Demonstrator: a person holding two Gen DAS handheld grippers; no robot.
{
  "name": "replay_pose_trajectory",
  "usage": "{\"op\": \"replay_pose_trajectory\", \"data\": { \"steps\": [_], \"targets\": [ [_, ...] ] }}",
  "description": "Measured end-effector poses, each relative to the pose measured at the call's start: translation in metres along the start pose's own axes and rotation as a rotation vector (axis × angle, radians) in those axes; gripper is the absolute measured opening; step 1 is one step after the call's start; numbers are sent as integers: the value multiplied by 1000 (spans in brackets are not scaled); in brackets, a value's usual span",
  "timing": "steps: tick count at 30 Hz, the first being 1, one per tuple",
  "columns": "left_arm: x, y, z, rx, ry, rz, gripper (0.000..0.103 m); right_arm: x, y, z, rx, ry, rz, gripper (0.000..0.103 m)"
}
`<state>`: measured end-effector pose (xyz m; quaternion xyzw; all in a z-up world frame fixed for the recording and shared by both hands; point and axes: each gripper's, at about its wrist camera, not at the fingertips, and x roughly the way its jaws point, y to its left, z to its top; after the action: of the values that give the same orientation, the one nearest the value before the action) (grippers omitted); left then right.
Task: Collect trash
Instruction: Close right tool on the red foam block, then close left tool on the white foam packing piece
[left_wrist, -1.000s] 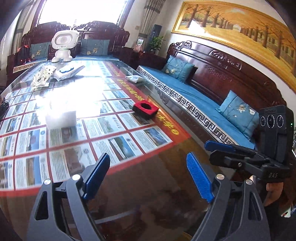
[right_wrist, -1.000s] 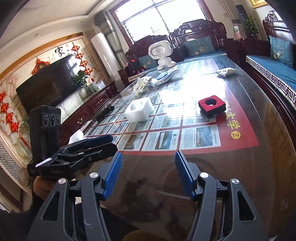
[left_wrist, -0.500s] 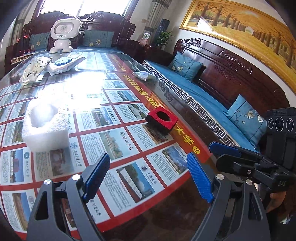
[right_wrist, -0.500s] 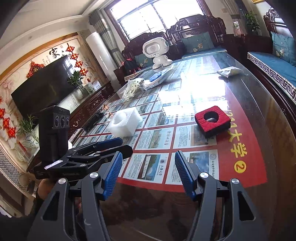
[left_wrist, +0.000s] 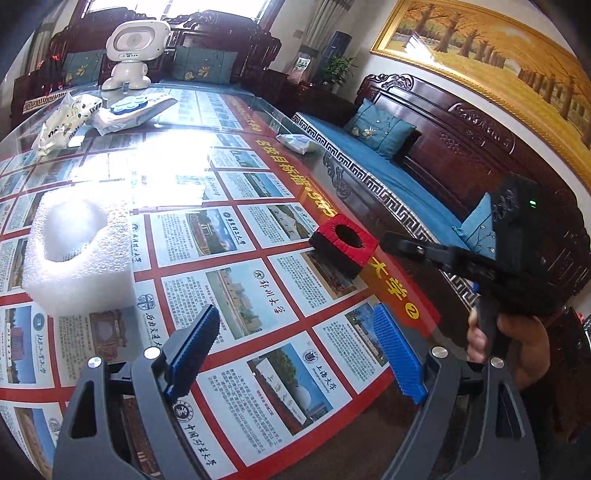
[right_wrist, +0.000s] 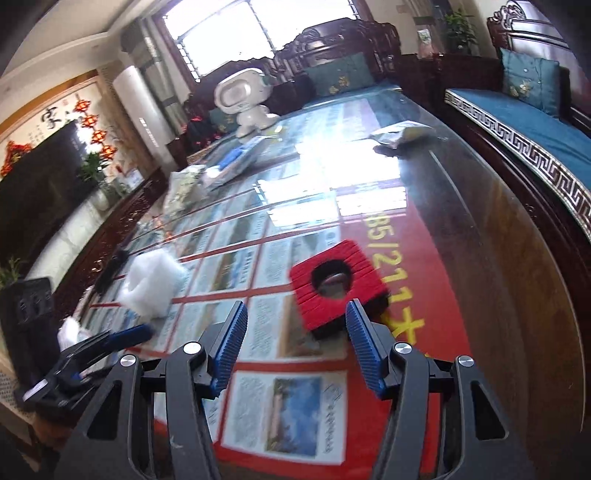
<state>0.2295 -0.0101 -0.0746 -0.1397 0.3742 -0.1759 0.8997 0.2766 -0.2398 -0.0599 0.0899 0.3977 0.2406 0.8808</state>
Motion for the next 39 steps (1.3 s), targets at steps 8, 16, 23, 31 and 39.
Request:
{"op": "replay_pose_trajectory", "data": {
  "steps": [8,16,23,31,39],
  "targets": [
    [10,-2,7,19,6,-17,84,27,-17,18,4,24,-78,51],
    [18,-1,11,16,11,-22,84,47,-21,16,19,79,-51,49],
    [22,3,14,6,13,-21,84,50,-25,11,55,99,-31,29],
    [19,11,11,-14,11,-22,84,38,21,2,-14,73,61,28],
    [-10,30,5,-26,-18,-3,84,53,71,-2,-62,107,103,28]
  ]
}}
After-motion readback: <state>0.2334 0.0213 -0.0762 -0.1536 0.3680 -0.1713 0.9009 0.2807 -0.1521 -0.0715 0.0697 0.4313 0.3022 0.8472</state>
